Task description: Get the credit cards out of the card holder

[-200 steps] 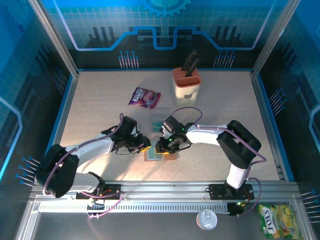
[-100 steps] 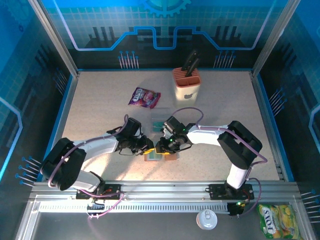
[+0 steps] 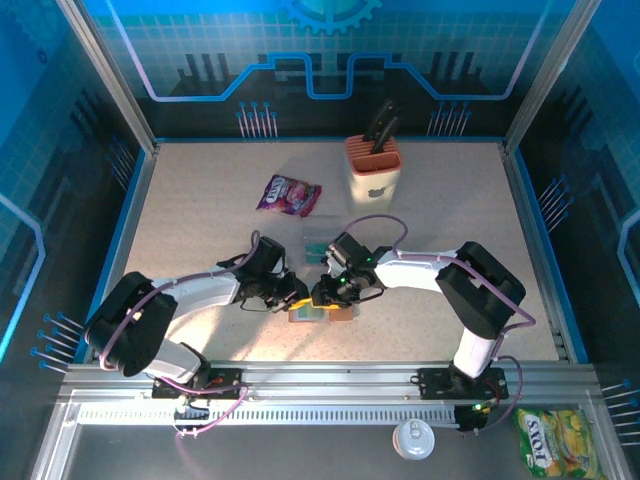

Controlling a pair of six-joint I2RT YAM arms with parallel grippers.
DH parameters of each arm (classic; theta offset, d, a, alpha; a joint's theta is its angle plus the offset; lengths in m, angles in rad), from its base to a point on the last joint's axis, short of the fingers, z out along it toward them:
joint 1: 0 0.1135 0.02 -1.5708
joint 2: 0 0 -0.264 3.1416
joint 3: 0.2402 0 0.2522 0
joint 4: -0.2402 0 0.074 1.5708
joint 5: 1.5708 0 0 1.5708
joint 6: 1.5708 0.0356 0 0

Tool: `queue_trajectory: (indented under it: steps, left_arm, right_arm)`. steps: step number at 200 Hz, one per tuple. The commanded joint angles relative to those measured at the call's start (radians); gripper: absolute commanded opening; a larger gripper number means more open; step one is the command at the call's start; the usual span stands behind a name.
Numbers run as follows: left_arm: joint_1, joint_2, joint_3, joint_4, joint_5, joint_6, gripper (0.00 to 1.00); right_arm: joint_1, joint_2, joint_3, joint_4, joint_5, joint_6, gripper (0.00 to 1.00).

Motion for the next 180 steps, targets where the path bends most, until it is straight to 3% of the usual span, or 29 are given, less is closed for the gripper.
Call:
queue_trajectory:
  steps: [1,98,180]
  left_arm:
    - [-0.007,-0.012,0.028,0.002,0.018,-0.003,0.18]
    - [-0.01,-0.005,0.098,-0.041,0.031,0.009,0.16]
    - [-0.059,0.123,0.207,-0.042,0.028,0.014,0.16]
  right_arm:
    - [-0.009,-0.038,-0.01,-0.015,-0.003,0.015,0.34]
    - [-0.041,-0.139,-0.025,-0.055,0.037,0.002,0.34]
    - [-0.09,-0.236,-0.099,-0.066,0.047,-0.012,0.34]
